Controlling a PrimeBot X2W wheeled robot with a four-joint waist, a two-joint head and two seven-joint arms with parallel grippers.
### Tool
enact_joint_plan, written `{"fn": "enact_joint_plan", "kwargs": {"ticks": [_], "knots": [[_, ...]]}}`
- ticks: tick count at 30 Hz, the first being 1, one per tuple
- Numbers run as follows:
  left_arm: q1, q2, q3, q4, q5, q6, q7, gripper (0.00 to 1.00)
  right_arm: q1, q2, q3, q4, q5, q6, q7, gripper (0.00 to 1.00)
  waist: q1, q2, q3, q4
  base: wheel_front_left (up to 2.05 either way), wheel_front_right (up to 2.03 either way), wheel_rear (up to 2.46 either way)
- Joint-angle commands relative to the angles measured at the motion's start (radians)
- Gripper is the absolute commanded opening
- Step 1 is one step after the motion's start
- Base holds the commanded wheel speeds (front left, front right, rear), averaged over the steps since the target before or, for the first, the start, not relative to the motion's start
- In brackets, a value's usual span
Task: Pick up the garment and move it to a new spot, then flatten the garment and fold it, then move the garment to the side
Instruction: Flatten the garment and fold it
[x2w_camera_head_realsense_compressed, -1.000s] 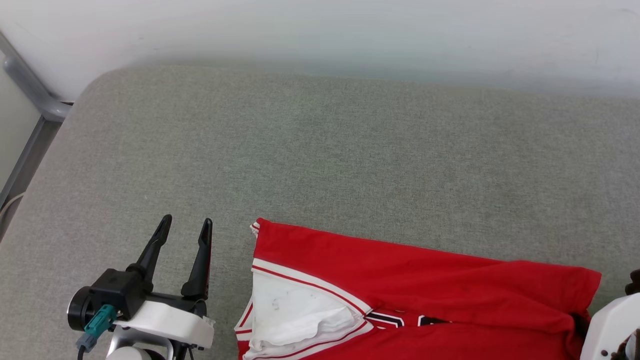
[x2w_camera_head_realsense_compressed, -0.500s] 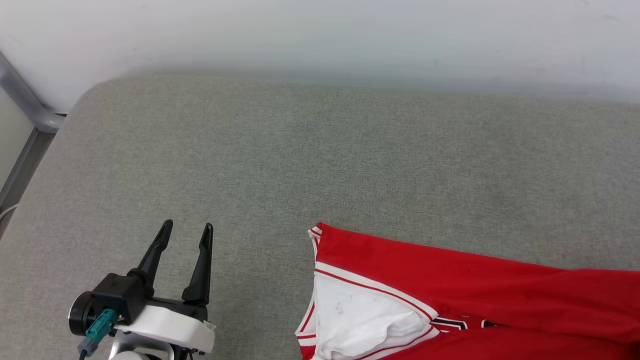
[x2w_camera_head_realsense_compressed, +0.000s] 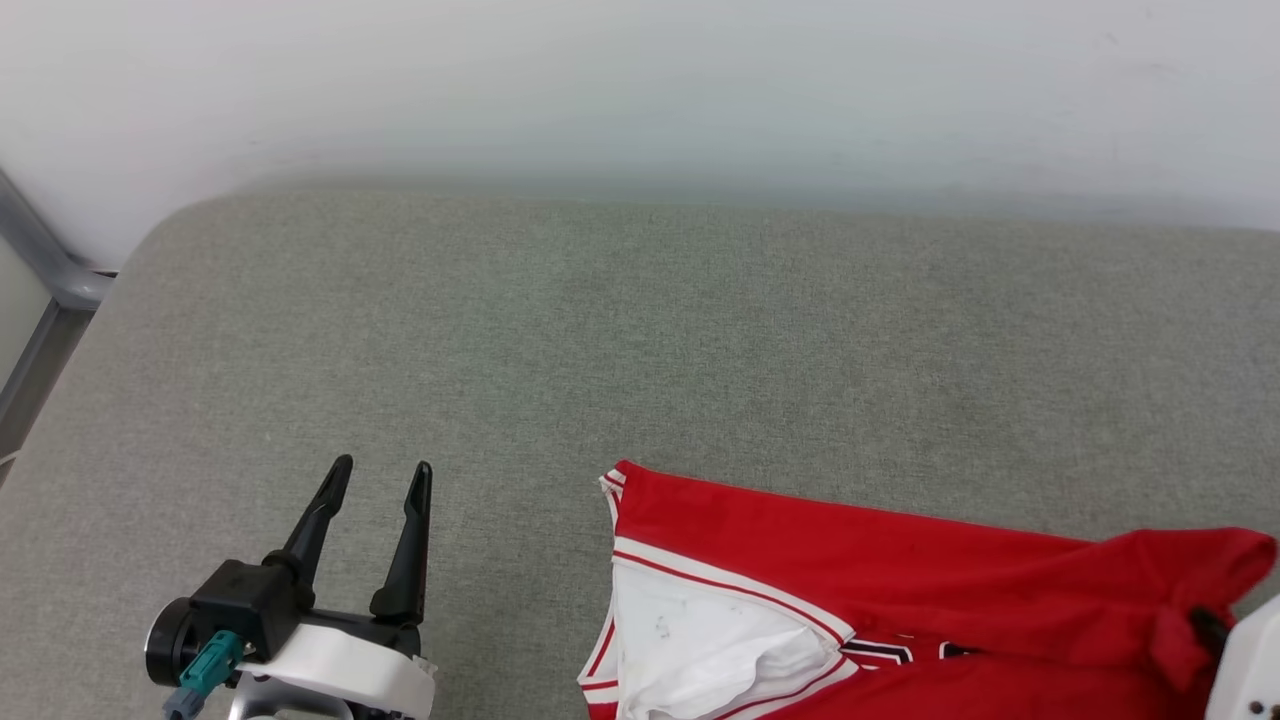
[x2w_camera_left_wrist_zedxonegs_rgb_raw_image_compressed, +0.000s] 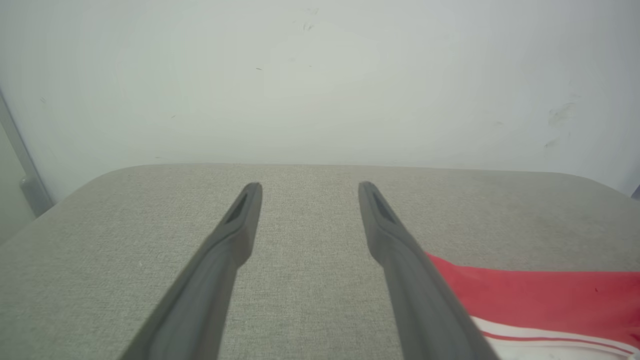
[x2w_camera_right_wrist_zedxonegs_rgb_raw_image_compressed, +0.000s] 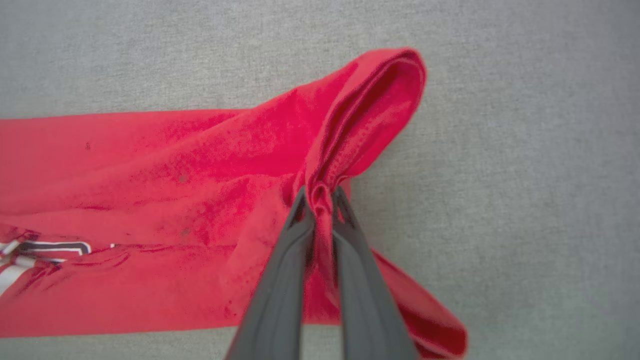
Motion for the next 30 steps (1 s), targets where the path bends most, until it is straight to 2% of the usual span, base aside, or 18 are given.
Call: {"fn": "enact_joint_plan", "kwargs": {"ticks": [1, 9, 19, 24, 30], "knots": [[0.016, -0.003, 0.0, 0.0, 0.001, -0.002, -0.002, 1.0, 0.014, 0.02, 0.018, -0.043, 0.024, -0.001, 0.02, 0.0, 0.0, -0.0001, -0.008, 0.003, 0.0, 0.0, 0.0], [0.025, -0.014, 0.001, 0.001, -0.003, -0.002, -0.002, 1.0, 0.057, 0.121, 0.123, -0.192, 0.09, -0.001, 0.132, 0.0, 0.0, -0.0001, -0.023, 0.025, 0.0, 0.0, 0.0], [0.033, -0.014, 0.003, 0.001, -0.01, -0.002, -0.002, 1.0, 0.019, 0.196, 0.286, -0.259, 0.145, -0.001, 0.205, 0.0, 0.0, -0.0001, -0.03, 0.044, 0.0, 0.0, 0.0], [0.036, -0.012, 0.001, 0.005, -0.013, -0.002, -0.002, 1.0, -0.017, 0.197, 0.368, -0.187, 0.288, -0.001, 0.128, 0.0, 0.0, -0.0001, -0.034, 0.055, 0.0, 0.0, 0.0], [0.028, -0.007, -0.008, 0.008, -0.012, -0.002, -0.002, 1.0, -0.076, 0.196, 0.511, -0.073, 0.396, -0.001, 0.025, 0.0, 0.0, -0.0001, -0.033, 0.074, 0.0, 0.0, 0.0]]}}
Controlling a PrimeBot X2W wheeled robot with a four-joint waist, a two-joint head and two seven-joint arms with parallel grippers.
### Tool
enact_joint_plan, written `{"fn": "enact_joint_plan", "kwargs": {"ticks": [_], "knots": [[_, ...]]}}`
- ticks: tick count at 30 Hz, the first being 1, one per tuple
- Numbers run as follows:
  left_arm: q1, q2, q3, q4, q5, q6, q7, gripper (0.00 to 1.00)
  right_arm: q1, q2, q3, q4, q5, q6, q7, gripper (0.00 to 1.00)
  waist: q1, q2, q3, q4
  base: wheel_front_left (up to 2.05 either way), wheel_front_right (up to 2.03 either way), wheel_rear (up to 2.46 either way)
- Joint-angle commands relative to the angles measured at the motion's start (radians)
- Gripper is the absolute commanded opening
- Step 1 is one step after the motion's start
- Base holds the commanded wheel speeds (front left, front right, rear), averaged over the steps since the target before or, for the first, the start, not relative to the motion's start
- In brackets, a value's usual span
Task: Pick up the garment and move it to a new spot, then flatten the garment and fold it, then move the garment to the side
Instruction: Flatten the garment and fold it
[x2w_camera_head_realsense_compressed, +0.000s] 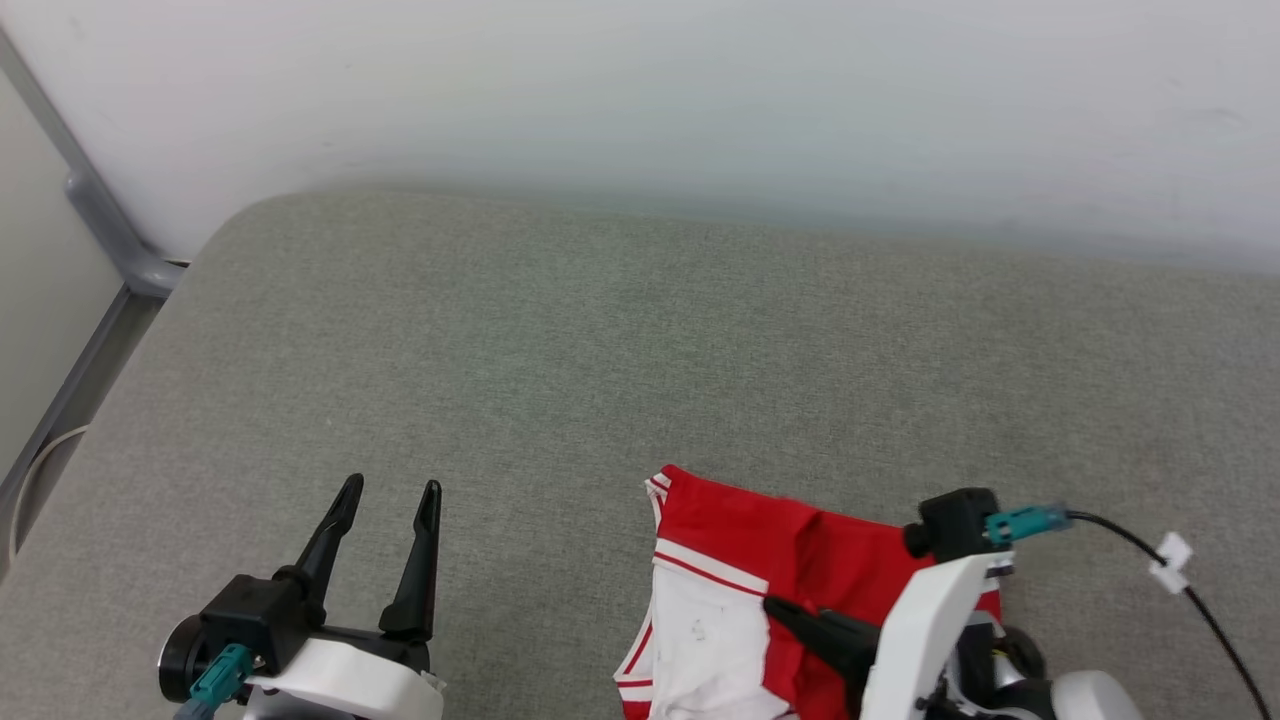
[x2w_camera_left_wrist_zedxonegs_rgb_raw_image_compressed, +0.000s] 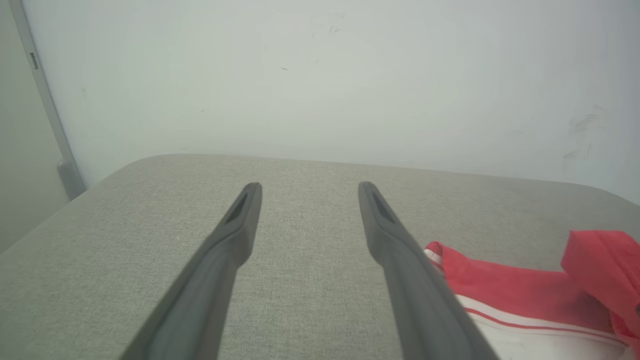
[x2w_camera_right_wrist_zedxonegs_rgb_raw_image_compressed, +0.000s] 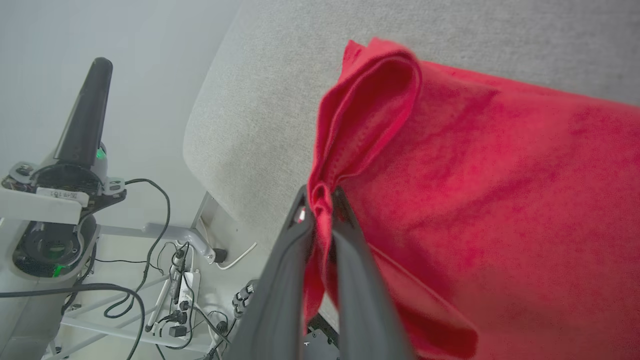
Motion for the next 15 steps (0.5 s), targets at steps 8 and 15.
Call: {"fn": "enact_joint_plan", "kwargs": {"ticks": [8, 15], "knots": [[-0.007, 0.004, -0.018, 0.008, 0.001, -0.002, -0.002, 1.0, -0.107, 0.002, 0.122, 0.196, 0.075, -0.001, -0.147, 0.0, 0.0, 0.0, 0.001, 0.038, 0.0, 0.0, 0.0], [-0.012, 0.005, -0.024, 0.01, -0.002, -0.002, -0.002, 1.0, -0.179, 0.002, 0.206, 0.355, 0.143, 0.0, -0.235, 1.0, 0.0, 0.0, 0.004, 0.06, 0.0, 0.0, 0.0]]}}
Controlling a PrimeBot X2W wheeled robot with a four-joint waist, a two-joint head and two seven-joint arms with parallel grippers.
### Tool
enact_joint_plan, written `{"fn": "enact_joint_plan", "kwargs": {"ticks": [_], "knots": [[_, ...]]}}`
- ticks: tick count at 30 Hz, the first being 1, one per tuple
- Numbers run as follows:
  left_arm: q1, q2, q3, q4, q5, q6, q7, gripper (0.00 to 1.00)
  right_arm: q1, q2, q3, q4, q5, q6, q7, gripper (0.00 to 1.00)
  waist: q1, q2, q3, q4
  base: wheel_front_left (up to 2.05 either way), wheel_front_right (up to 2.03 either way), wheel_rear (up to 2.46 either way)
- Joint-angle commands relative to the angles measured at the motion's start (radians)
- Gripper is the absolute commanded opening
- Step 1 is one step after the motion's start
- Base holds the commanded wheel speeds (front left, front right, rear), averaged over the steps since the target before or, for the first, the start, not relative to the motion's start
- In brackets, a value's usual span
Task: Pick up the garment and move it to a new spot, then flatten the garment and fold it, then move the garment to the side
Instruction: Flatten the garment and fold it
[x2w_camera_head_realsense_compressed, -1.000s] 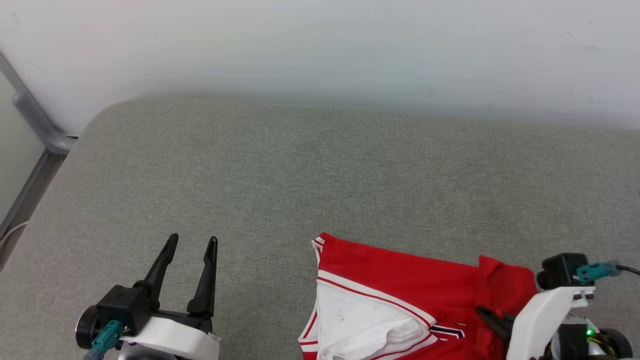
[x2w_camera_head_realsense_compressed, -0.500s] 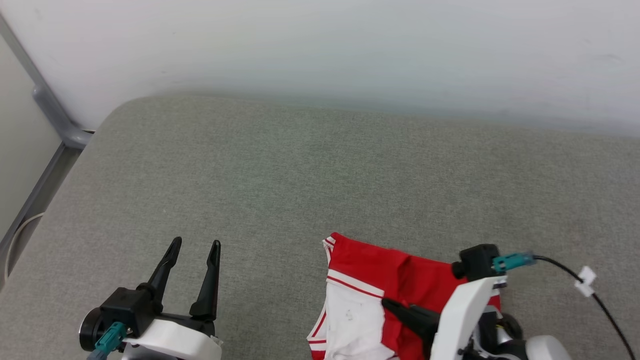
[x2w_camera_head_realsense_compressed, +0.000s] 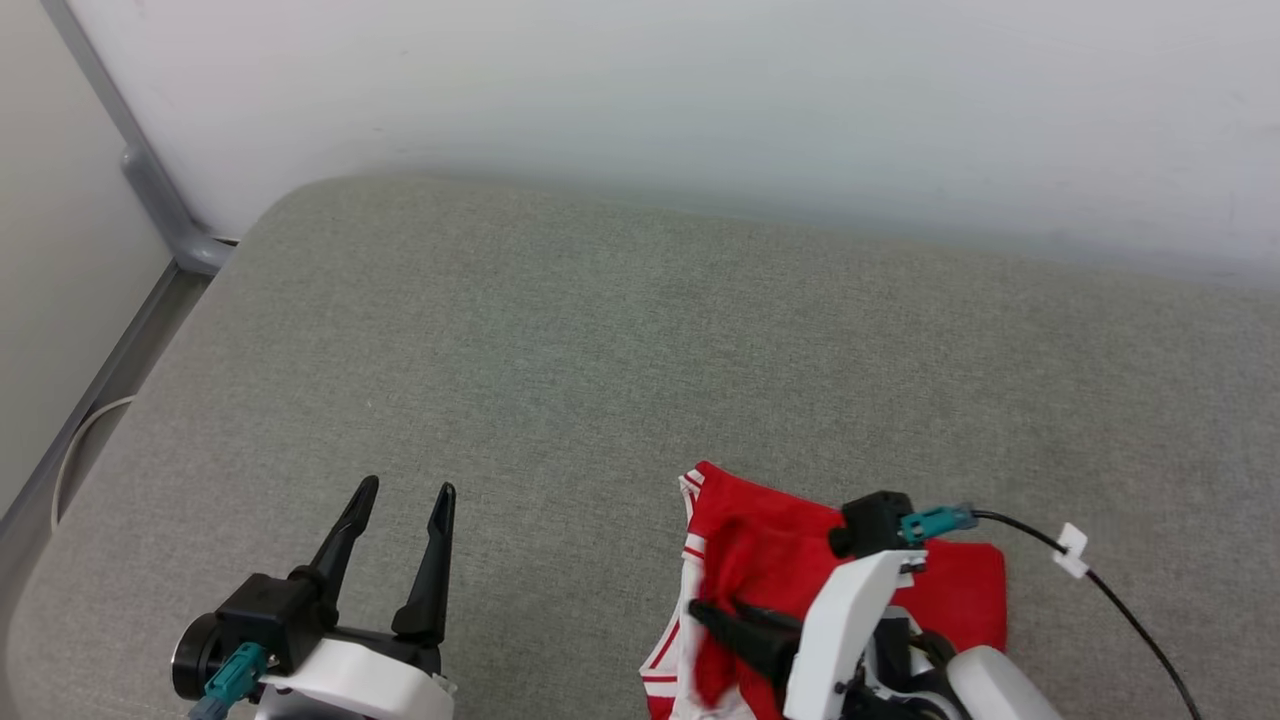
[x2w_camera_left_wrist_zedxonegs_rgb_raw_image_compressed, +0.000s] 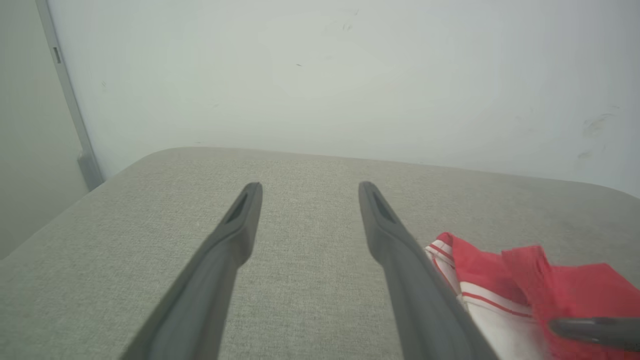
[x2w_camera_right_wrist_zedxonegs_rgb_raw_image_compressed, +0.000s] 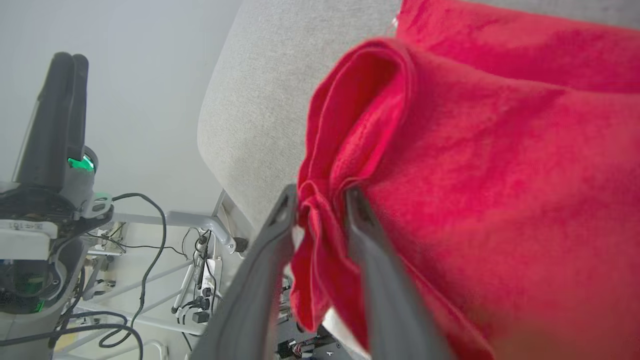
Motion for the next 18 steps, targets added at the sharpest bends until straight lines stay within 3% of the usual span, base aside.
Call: {"fn": "enact_joint_plan", "kwargs": {"ticks": [1, 6, 9, 12, 18], "knots": [[-0.008, 0.002, 0.002, -0.001, -0.001, -0.002, -0.002, 1.0, -0.025, 0.003, 0.031, 0.009, 0.02, 0.0, -0.018, 1.0, 0.0, 0.0, 0.002, 0.003, 0.0, 0.0, 0.0], [-0.002, 0.004, 0.006, -0.001, -0.003, -0.002, -0.002, 1.0, -0.066, 0.002, 0.097, 0.041, 0.081, 0.0, -0.067, 1.0, 0.0, 0.0, 0.001, 0.002, 0.0, 0.0, 0.0], [-0.001, 0.004, 0.012, 0.001, -0.001, -0.002, -0.002, 1.0, -0.103, 0.002, 0.119, 0.046, 0.054, 0.0, -0.085, 1.0, 0.0, 0.0, -0.004, -0.005, 0.0, 0.0, 0.0], [0.002, 0.002, 0.017, -0.003, 0.003, -0.002, -0.002, 1.0, -0.133, 0.001, 0.098, 0.055, -0.045, 0.0, -0.11, 1.0, 0.0, 0.0, -0.011, -0.015, 0.0, 0.0, 0.0], [0.01, -0.005, 0.02, -0.013, 0.008, -0.002, -0.002, 1.0, -0.192, -0.029, 0.039, -0.013, -0.385, 0.0, -0.165, 1.0, 0.0, 0.0, -0.019, -0.046, 0.0, 0.0, 0.0]]}}
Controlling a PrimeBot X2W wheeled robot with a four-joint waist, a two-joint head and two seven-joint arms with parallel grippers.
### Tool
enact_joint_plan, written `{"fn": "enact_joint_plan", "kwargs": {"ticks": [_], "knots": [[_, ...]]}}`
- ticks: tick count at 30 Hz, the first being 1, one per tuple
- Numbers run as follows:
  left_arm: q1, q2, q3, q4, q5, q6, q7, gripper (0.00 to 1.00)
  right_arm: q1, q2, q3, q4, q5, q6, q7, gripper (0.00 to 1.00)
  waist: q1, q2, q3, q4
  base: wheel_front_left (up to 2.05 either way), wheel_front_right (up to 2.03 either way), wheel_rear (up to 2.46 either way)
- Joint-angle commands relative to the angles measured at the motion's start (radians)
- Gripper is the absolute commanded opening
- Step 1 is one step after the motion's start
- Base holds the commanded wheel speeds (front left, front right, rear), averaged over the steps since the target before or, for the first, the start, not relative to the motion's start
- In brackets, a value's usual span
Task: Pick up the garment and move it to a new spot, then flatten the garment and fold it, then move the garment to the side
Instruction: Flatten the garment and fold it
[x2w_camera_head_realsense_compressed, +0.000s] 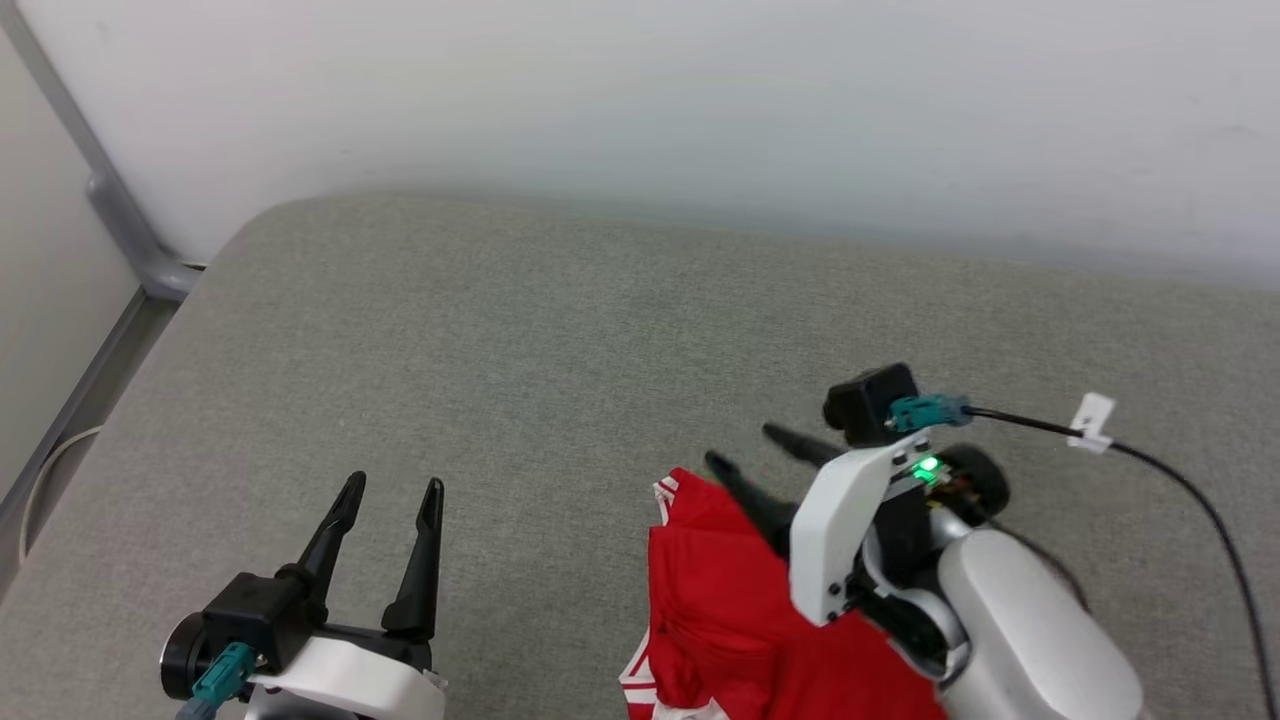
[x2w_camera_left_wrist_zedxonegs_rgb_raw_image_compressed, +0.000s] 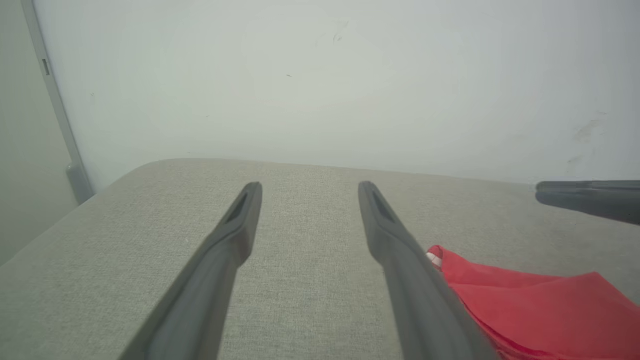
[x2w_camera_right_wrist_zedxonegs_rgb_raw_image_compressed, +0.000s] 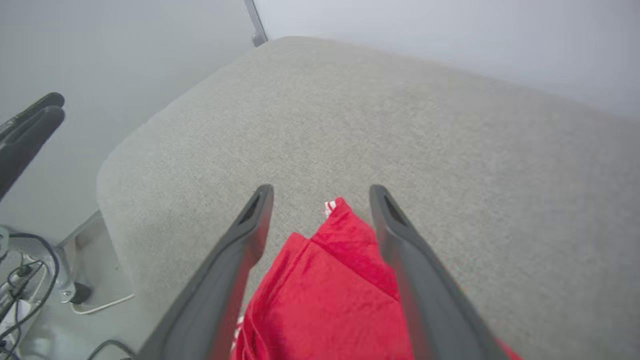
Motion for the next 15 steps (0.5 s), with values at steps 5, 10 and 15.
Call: {"fn": "enact_joint_plan", "kwargs": {"ticks": [5, 10, 15], "knots": [[0.004, -0.009, 0.0, -0.012, 0.004, -0.002, -0.002, 1.0, -0.036, -0.131, -0.025, -0.101, -0.202, -0.001, -0.08, 1.0, 0.0, 0.0, -0.008, -0.031, 0.0, 0.0, 0.0], [0.001, -0.014, -0.004, -0.02, 0.001, -0.002, -0.002, 1.0, -0.017, -0.25, -0.081, -0.139, -0.335, -0.001, -0.177, 1.0, 0.0, 0.0, -0.007, -0.049, 0.0, 0.0, 0.0], [-0.004, -0.016, -0.005, -0.037, -0.002, -0.002, -0.002, 1.0, 0.04, -0.303, -0.195, -0.182, -0.375, -0.001, -0.242, 1.0, 0.0, 0.0, 0.007, -0.063, 0.0, 0.0, 0.0]]}}
